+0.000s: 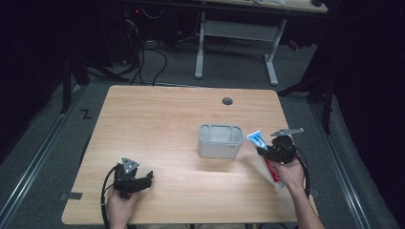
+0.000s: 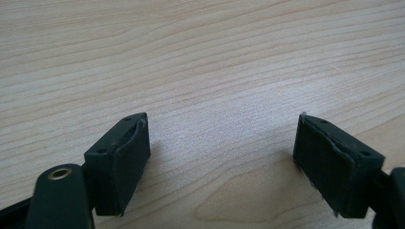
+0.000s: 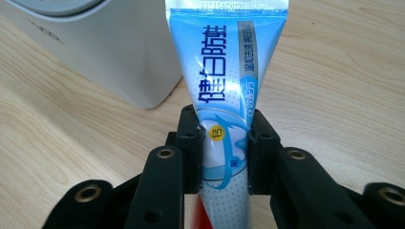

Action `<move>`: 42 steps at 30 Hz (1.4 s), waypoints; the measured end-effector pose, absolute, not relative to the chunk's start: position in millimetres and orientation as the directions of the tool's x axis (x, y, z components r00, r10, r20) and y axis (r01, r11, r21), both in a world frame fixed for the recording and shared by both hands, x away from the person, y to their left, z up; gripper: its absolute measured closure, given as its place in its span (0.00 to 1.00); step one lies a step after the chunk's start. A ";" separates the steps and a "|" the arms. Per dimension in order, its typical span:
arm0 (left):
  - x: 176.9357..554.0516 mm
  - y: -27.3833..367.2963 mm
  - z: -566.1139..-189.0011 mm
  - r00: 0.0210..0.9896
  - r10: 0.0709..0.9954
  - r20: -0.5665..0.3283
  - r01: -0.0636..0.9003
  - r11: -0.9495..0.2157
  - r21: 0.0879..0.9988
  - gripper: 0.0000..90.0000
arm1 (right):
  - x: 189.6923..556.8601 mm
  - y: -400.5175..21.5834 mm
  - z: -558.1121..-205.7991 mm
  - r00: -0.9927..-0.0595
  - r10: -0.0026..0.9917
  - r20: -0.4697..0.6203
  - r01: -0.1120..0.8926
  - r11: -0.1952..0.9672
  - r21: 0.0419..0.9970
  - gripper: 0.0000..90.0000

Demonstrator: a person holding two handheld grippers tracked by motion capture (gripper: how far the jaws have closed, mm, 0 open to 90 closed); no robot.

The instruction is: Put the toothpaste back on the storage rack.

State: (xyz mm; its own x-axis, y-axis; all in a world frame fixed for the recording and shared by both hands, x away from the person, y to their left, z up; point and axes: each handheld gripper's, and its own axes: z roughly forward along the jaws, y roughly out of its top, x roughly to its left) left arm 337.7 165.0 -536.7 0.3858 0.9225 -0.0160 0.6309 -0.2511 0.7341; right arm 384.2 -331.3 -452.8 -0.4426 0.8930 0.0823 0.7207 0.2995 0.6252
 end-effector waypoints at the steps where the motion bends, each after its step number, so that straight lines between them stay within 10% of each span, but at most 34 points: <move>1: 337.7 165.0 -536.7 0.386 0.922 -0.016 0.631 -0.251 0.734 0.23 | 383.7 -331.2 -452.4 -0.439 0.894 0.085 0.720 0.294 0.628 0.80; 42: 337.7 165.1 -536.7 0.384 0.923 -0.015 0.631 -0.250 0.734 0.23 | 366.1 -312.2 -399.2 -0.552 0.827 0.102 0.554 0.272 0.787 0.79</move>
State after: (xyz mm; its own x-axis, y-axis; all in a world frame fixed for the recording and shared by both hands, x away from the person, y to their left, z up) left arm 337.7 165.1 -536.7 0.3838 0.9233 -0.0153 0.6314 -0.2503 0.7340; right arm 366.1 -312.2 -399.2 -0.5523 0.8273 0.1024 0.5539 0.2724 0.7867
